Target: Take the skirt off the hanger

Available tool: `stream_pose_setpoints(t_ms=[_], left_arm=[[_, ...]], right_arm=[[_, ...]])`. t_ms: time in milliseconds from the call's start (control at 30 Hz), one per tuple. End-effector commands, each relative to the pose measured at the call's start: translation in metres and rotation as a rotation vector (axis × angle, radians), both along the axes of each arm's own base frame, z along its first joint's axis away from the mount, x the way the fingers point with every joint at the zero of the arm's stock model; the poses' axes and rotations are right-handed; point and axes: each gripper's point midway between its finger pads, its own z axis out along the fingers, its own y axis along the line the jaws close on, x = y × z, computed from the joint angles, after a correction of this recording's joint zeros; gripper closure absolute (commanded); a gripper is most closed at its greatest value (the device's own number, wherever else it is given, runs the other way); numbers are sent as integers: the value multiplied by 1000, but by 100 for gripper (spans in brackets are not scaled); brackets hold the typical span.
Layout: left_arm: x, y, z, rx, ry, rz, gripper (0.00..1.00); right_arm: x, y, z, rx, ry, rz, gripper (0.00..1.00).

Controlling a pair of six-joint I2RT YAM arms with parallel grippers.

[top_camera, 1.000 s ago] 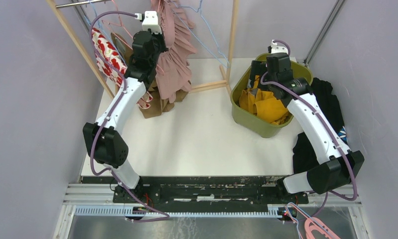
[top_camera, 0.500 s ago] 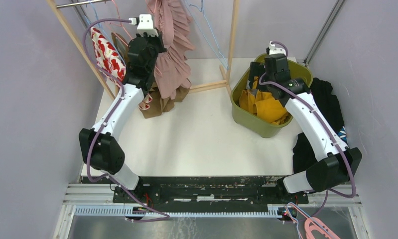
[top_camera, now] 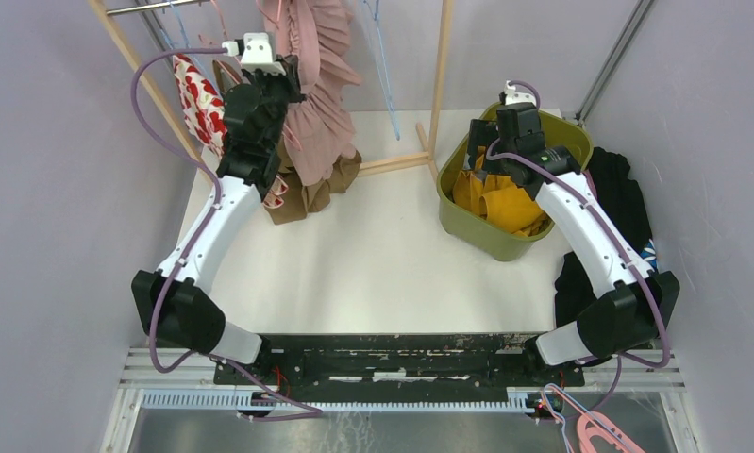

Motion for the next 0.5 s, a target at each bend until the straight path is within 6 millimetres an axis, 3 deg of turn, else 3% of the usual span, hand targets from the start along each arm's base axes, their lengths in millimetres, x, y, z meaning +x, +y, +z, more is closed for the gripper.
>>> stream_pose_setpoints(t_ms=[0, 133, 267, 467], left_arm=[[-26, -3, 12, -65, -46, -70, 97], [-35, -9, -26, -53, 67, -111, 97], [-50, -17, -43, -22, 155, -173, 97], [-88, -30, -68, 69, 289, -283, 97]], right_arm=[[4, 0, 9, -8, -40, 0, 0], [0, -9, 11, -55, -32, -14, 0], [-8, -15, 23, -118, -35, -16, 4], [-36, -5, 34, -159, -53, 50, 30]])
